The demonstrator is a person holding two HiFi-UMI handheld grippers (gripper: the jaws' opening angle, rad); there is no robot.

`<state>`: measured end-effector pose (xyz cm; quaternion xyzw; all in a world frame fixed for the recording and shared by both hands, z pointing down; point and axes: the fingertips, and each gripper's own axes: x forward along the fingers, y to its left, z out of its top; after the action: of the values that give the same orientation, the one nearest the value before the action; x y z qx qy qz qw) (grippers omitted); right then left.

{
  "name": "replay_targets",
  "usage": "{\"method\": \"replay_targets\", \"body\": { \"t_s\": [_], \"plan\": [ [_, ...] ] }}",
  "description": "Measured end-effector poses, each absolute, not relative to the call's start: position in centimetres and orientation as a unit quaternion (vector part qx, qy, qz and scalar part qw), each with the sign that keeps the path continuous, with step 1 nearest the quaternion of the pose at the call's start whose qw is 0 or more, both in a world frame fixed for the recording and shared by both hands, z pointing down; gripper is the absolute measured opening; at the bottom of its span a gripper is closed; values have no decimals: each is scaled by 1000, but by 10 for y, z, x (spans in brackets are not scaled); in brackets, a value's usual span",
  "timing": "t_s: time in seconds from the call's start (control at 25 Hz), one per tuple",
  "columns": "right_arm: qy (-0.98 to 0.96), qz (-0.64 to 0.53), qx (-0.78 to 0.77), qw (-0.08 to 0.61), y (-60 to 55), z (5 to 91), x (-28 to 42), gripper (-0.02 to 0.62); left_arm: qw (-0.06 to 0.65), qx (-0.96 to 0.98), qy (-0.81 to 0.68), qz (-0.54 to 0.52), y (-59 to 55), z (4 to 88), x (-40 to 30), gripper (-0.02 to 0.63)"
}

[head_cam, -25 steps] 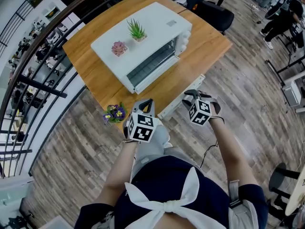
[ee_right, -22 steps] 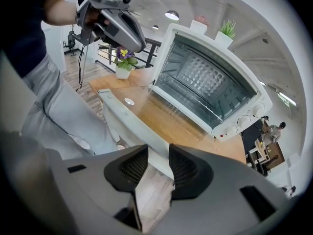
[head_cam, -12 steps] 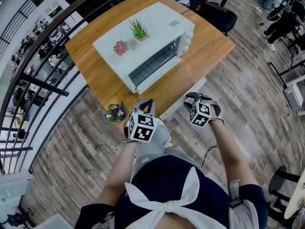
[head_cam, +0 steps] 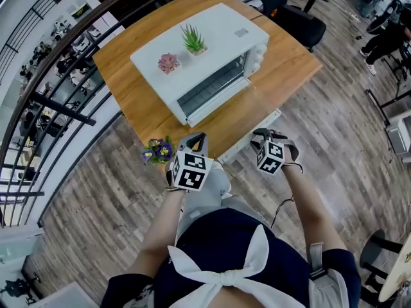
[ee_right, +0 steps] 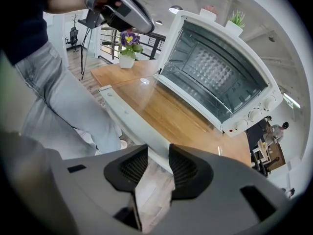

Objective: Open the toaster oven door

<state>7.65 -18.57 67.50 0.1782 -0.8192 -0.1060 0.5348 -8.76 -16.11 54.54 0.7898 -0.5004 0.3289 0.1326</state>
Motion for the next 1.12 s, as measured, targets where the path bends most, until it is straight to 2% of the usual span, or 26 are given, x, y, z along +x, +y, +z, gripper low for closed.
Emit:
{"method": "replay_targets", "body": {
  "t_s": [1.12],
  "plan": [
    [-811,-79,163,556,-192,725,80,160,147,773,-512,345,-151,559,-95,23]
  ]
}}
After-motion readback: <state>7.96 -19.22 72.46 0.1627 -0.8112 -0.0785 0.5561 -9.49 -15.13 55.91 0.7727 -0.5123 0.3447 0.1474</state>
